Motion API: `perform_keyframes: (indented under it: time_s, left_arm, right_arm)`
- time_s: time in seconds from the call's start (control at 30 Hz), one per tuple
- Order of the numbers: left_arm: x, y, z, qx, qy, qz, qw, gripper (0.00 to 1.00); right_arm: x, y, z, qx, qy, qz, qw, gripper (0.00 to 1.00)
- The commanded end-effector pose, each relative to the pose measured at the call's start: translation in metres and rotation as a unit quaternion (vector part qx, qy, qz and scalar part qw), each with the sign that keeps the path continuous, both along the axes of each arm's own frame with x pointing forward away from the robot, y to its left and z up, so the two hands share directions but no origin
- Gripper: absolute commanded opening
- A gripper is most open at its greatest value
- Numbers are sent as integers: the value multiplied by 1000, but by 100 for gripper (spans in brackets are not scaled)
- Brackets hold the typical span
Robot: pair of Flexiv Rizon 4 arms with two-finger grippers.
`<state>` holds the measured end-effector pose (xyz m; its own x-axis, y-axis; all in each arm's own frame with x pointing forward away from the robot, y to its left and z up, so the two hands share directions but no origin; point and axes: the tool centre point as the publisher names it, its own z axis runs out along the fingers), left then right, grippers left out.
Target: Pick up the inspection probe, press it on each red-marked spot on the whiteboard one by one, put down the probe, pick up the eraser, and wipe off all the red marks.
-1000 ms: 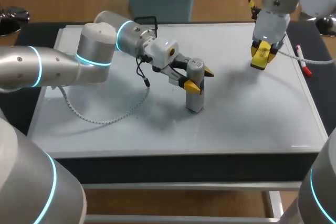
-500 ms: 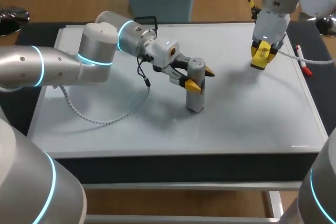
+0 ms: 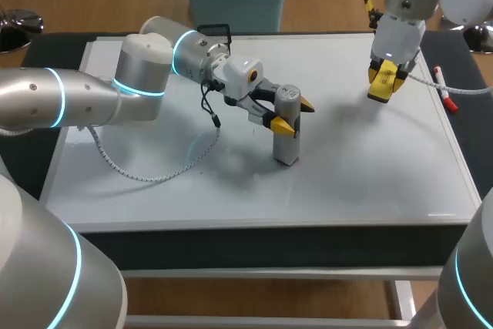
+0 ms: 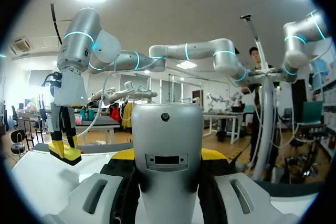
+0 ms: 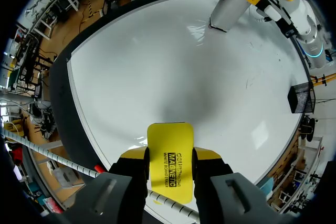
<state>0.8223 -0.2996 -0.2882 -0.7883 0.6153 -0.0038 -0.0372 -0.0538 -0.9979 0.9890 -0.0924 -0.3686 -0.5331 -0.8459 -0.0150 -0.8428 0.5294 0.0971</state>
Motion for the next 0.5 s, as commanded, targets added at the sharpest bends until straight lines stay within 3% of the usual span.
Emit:
perform_keyframes:
  time_s: [0.03,0.2,0.27,0.5]
  left_arm:
    - [1,0,-2,1,-1,0,1000,0]
    - [3,7,9,-3,-6,6,1000,0]
    - [6,18,17,-23,10,18,1000,0]
    - [22,64,48,-19,-19,64,998,0]
  right_arm:
    - [1,0,0,-2,0,1,1000,0]
    - [1,0,0,-2,0,1,1000,0]
    - [1,0,0,-2,0,1,1000,0]
    - [1,0,0,-2,0,1,1000,0]
